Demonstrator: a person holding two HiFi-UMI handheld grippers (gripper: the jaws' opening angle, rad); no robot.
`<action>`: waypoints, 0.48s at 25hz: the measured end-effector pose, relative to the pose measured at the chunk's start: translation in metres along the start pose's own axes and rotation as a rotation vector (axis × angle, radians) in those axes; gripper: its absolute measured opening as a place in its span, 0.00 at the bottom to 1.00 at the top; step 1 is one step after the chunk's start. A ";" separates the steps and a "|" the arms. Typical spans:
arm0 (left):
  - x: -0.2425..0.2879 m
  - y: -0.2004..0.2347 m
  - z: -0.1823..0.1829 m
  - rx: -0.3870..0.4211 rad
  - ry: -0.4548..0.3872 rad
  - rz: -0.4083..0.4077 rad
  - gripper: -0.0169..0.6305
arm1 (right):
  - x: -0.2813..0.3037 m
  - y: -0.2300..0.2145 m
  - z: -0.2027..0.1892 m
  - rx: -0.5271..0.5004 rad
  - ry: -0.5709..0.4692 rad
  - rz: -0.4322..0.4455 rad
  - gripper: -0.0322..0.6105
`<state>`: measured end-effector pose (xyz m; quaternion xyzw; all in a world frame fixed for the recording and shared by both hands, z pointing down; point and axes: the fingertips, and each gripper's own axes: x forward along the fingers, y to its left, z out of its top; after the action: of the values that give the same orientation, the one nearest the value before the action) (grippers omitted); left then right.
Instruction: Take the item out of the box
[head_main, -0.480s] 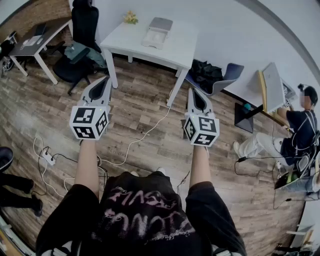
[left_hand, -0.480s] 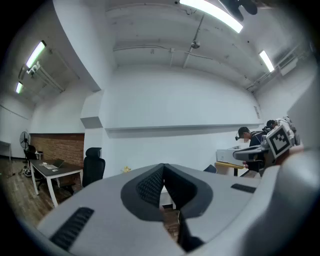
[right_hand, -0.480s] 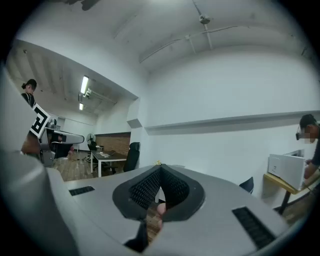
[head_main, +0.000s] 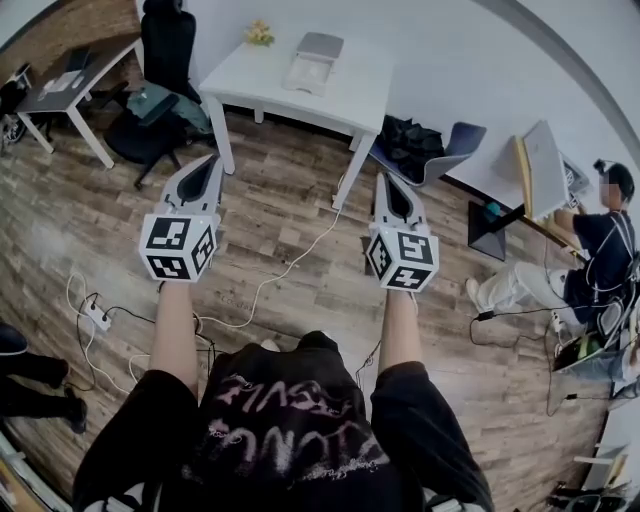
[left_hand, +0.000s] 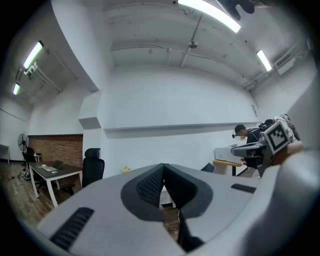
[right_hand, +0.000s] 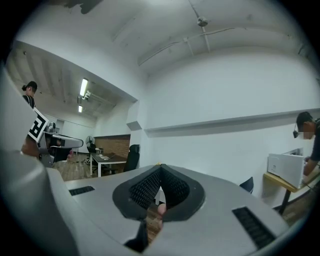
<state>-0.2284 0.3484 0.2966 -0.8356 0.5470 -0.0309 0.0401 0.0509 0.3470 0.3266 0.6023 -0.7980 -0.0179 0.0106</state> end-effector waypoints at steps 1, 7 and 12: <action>-0.001 0.001 0.000 0.001 -0.001 0.000 0.03 | 0.000 0.001 0.000 -0.003 0.000 0.000 0.06; 0.003 0.007 0.000 0.021 0.002 0.002 0.03 | 0.009 0.005 0.002 -0.010 0.010 0.002 0.06; 0.012 0.013 -0.003 0.008 0.002 0.004 0.03 | 0.020 0.006 -0.001 -0.016 0.014 0.007 0.06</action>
<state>-0.2352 0.3319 0.2981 -0.8342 0.5487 -0.0337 0.0429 0.0400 0.3296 0.3276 0.5995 -0.7998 -0.0199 0.0211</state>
